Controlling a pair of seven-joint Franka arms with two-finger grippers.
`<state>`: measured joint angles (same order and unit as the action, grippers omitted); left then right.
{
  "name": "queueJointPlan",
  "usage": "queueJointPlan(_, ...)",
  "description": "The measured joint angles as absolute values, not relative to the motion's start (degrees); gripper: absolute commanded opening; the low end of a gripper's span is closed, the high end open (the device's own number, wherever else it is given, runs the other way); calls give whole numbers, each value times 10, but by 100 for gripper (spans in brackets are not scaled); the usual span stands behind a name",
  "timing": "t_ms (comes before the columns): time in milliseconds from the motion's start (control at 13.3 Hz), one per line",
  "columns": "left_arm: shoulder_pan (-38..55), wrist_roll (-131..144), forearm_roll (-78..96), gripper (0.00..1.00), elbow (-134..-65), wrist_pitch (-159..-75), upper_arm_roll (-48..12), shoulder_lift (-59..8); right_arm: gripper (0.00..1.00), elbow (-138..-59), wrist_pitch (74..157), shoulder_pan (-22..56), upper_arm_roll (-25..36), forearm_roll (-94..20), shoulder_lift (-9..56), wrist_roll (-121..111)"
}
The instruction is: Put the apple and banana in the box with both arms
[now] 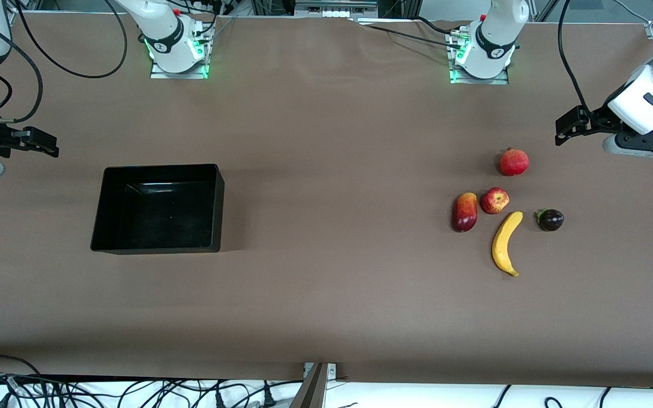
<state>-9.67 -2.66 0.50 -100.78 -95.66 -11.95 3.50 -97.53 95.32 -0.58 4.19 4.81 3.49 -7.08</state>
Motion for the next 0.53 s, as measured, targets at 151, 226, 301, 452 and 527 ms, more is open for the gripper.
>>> queueJointPlan(151,-97,-27,5,100,-1008,-957,-120,35,100,-975,951,-6,42,47,35,-71)
queueJointPlan(226,-97,-27,5,100,-1008,-957,-120,35,100,-975,951,-6,42,47,35,-71)
queueJointPlan(301,-97,-27,5,100,-1008,-957,-120,35,100,-975,951,-6,42,47,35,-71)
queueJointPlan(452,-97,-27,5,100,-1008,-957,-119,35,100,-974,951,-6,42,46,35,-71)
queueJointPlan(527,-97,-27,5,100,-1008,-957,-119,35,100,-974,948,-6,42,45,35,-71)
